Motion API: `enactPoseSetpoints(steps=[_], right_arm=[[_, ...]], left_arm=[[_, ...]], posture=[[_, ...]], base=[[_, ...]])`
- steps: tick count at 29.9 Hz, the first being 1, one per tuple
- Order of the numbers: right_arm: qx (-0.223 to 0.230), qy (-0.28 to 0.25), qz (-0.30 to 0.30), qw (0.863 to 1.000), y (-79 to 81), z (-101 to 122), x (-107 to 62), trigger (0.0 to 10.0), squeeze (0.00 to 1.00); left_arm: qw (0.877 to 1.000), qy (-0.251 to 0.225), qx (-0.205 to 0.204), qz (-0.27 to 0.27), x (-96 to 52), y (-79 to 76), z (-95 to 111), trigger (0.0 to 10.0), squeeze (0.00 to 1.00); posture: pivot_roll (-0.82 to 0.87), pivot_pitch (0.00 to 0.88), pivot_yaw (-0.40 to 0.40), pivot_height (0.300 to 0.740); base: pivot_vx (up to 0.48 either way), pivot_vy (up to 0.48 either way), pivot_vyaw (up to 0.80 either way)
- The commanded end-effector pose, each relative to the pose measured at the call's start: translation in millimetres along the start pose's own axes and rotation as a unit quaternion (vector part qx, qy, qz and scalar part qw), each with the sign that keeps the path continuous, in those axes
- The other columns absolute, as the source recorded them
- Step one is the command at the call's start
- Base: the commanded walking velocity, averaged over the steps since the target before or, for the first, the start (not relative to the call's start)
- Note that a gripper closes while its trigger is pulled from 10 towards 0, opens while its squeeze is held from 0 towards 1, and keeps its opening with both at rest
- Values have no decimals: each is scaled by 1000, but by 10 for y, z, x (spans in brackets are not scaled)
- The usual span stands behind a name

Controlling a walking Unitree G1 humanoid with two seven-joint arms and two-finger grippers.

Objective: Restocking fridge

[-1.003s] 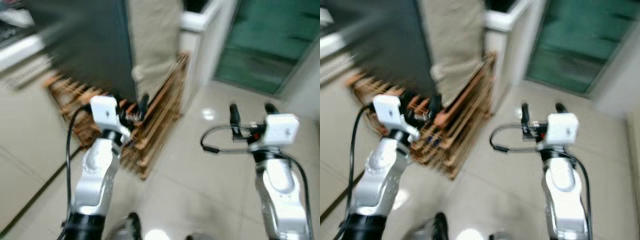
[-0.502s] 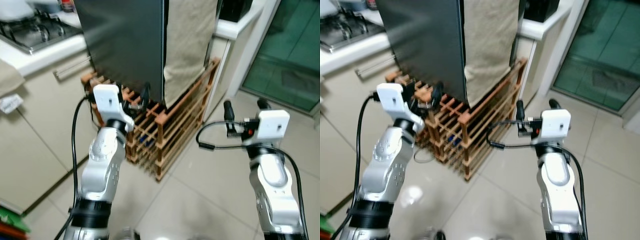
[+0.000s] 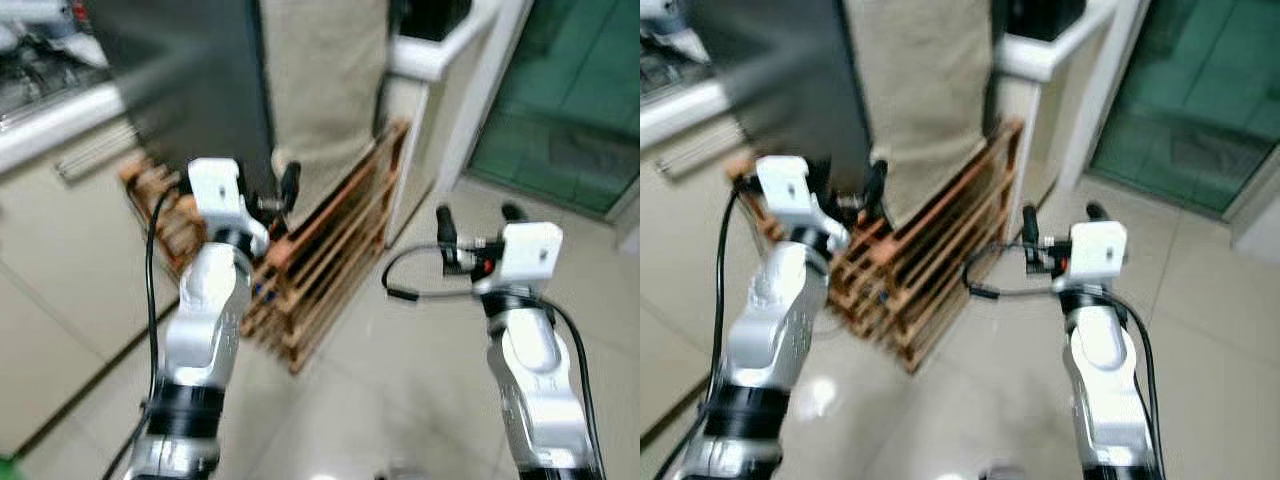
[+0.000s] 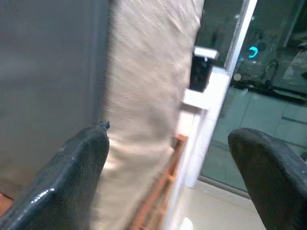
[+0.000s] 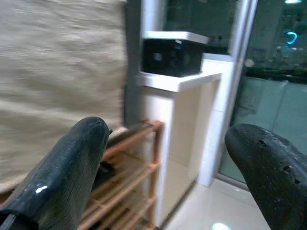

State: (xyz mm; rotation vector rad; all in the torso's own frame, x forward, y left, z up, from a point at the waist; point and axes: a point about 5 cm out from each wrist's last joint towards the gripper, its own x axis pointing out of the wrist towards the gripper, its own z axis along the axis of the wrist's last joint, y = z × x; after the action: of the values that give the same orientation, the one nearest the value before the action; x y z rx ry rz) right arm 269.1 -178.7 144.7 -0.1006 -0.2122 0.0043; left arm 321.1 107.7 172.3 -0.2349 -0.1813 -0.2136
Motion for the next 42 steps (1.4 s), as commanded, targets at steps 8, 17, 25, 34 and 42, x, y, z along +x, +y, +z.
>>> enactPoseSetpoints(steps=[8,17,25,34,42], right_arm=[[-7,-4,11,1000,5,27,27,10000,153],[-5,-1,22,1000,39,15,31,10000,161],[-3,4,24,1000,39,-2,2,10000,157],[-1,18,23,1000,28,-46,-39,10000,180],[-1,13,30,999,40,-15,-9,10000,161]], left_arm=[[998,0,-15,57,67,173,37,10000,0],[998,1,-7,61,127,187,47,10000,0],[999,-6,11,46,87,146,66,10000,0],[1000,-7,12,2,-97,77,84,10000,0],[1000,-16,6,-3,-9,52,226,10000,0]], posture=[[-213,33,36,735],[-215,24,35,735],[-218,20,40,735],[-210,23,42,735],[-202,55,33,735]], base=[[424,-31,0],[366,304,0],[78,91,0],[0,0,384],[0,0,55]])
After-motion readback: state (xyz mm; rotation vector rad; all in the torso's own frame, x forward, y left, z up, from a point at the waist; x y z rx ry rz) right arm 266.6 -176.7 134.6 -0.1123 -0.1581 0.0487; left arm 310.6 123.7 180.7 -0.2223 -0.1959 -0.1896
